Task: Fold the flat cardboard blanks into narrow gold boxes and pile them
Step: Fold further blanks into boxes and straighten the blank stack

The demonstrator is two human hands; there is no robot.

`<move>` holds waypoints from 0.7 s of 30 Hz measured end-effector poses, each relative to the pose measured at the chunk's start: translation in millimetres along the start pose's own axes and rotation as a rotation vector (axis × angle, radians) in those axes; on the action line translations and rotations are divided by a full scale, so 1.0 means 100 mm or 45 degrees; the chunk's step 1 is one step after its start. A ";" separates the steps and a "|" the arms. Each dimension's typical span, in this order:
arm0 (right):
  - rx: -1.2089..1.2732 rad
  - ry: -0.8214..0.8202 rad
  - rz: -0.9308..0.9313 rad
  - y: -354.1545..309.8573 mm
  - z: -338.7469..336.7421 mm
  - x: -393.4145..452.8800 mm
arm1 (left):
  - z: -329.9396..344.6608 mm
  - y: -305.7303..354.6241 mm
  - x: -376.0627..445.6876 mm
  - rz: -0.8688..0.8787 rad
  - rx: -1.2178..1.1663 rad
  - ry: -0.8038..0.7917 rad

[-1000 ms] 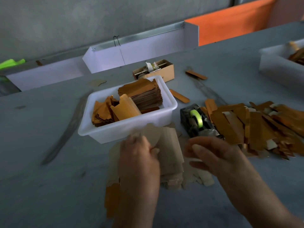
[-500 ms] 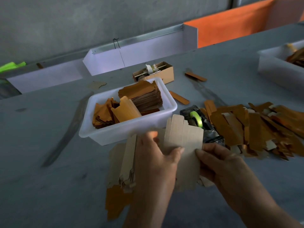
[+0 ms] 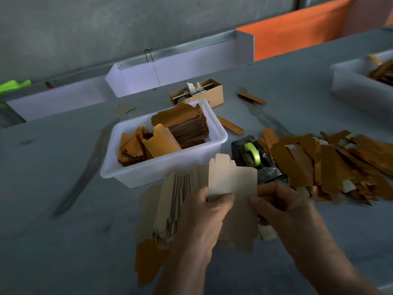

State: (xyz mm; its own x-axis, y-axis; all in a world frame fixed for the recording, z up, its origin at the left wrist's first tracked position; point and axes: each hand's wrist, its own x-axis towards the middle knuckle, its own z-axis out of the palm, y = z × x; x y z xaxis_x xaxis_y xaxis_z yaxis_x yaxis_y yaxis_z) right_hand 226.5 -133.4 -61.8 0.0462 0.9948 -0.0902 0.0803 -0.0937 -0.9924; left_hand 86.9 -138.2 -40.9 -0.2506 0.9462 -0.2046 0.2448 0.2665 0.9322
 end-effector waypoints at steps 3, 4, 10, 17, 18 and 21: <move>-0.183 0.049 -0.121 -0.02 0.03 -0.05 | 0.03 -0.01 -0.01 0.009 0.028 0.062; -0.200 0.033 -0.156 -0.02 0.05 -0.07 | 0.03 -0.01 0.00 0.012 0.044 0.084; 0.068 -0.171 -0.210 -0.05 0.13 -0.09 | 0.06 0.03 -0.03 0.018 0.019 0.023; -0.053 -0.129 -0.170 -0.01 0.10 -0.05 | -0.07 0.05 -0.03 0.037 -0.068 -0.377; -0.066 -0.125 -0.157 -0.01 0.10 -0.04 | -0.06 0.05 -0.04 0.065 -0.029 -0.365; -0.066 -0.072 -0.133 -0.02 0.09 -0.05 | -0.05 0.06 -0.04 0.090 0.043 -0.300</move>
State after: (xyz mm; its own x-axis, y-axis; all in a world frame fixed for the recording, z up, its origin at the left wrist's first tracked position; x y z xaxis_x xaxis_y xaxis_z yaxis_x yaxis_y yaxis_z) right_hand 217.5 -138.3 -59.5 -0.0213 0.9997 0.0070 0.1329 0.0098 -0.9911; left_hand 84.2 -141.3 -33.1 -0.0075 0.9783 -0.2070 0.2861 0.2004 0.9370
